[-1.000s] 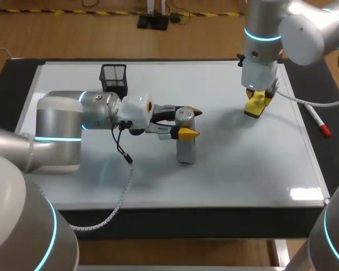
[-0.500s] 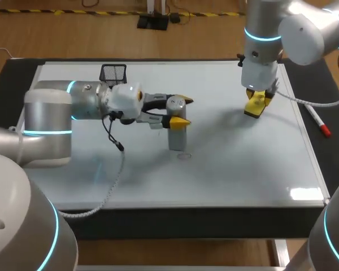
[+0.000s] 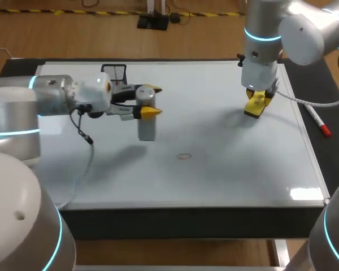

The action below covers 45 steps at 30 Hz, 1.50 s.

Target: Pick up the inspection probe, press it on each red-marked spot on the whiteboard one by one, put down the probe, pick up the eraser, and wipe off all the red marks.

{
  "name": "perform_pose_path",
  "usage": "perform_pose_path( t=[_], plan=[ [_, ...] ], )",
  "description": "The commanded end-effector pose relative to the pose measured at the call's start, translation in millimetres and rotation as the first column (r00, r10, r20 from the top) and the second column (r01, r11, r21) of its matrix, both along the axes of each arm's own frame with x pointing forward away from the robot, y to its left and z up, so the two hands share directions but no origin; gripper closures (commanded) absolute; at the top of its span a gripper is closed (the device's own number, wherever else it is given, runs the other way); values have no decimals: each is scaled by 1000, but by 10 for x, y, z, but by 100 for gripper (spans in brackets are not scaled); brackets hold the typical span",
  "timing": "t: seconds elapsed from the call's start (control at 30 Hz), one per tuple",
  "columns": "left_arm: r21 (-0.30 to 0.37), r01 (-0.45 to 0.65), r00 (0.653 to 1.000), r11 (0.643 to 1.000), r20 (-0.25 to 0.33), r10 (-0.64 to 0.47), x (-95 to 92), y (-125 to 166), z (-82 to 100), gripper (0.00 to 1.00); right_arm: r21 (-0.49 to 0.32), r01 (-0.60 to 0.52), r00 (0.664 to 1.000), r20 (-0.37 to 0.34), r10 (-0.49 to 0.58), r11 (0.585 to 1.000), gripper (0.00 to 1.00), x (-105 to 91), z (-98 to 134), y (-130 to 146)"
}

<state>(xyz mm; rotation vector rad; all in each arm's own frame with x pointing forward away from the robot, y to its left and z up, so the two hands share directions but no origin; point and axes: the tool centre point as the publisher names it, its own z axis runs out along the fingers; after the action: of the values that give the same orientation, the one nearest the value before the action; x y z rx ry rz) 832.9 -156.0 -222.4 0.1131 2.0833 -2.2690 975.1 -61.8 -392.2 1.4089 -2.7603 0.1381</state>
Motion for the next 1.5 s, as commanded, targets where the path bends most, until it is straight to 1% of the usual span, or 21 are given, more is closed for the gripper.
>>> perform_pose_path(
  t=[0.03, 0.1, 0.3, 0.43, 0.67, 0.87, 0.93, 1.37, 1.4, 1.47, 1.5],
  plan=[
    [-1, -54, 999, 999, 0, 54, -37, 281, 67, 100, -3, -1, 1000, 0, 1, 1000, 100, 5, 7, -4],
    [4, -76, 997, 997, -3, 76, -6, 392, 56, 100, -3, -1, 1000, 0, 1, 1000, 100, 5, 7, -4],
    [-15, -138, 990, 990, 0, 138, 96, 704, 38, 100, -3, -1, 1000, 0, 1, 1000, 100, 5, 7, -4],
    [-27, -168, 986, 985, 13, 168, 149, 867, 34, 100, -3, -1, 1000, 0, 1, 1000, 100, 5, 7, -4],
    [-34, -222, 975, 975, 15, 222, 228, 1087, 6, 100, -3, -1, 1000, 0, 1, 1000, 100, 5, 7, -4],
    [-44, -242, 970, 969, 18, 243, 243, 1210, -3, 100, -3, -1, 1000, 0, 1, 1000, 100, 5, 7, -4],
    [-45, -243, 969, 969, 33, 244, 242, 1265, 12, 100, -3, -1, 1000, 0, 1, 1000, 100, 5, 7, -4],
    [-45, -243, 969, 969, 33, 244, 242, 1265, 12, 100, -3, -1, 1000, 0, 1, 1000, 100, 5, 7, -4],
    [-45, -243, 969, 969, 33, 244, 242, 1265, 12, 100, 2, -12, 1000, 0, 12, 1000, 100, 17, 11, 41],
    [-45, -243, 969, 969, 33, 244, 242, 1265, 12, 100, -25, -34, 999, -2, 34, 999, 100, 5, 18, 148],
    [-45, -243, 969, 969, 33, 244, 242, 1265, 12, 100, -26, -43, 999, -3, 43, 999, 100, -8, 21, 204]
  ],
)
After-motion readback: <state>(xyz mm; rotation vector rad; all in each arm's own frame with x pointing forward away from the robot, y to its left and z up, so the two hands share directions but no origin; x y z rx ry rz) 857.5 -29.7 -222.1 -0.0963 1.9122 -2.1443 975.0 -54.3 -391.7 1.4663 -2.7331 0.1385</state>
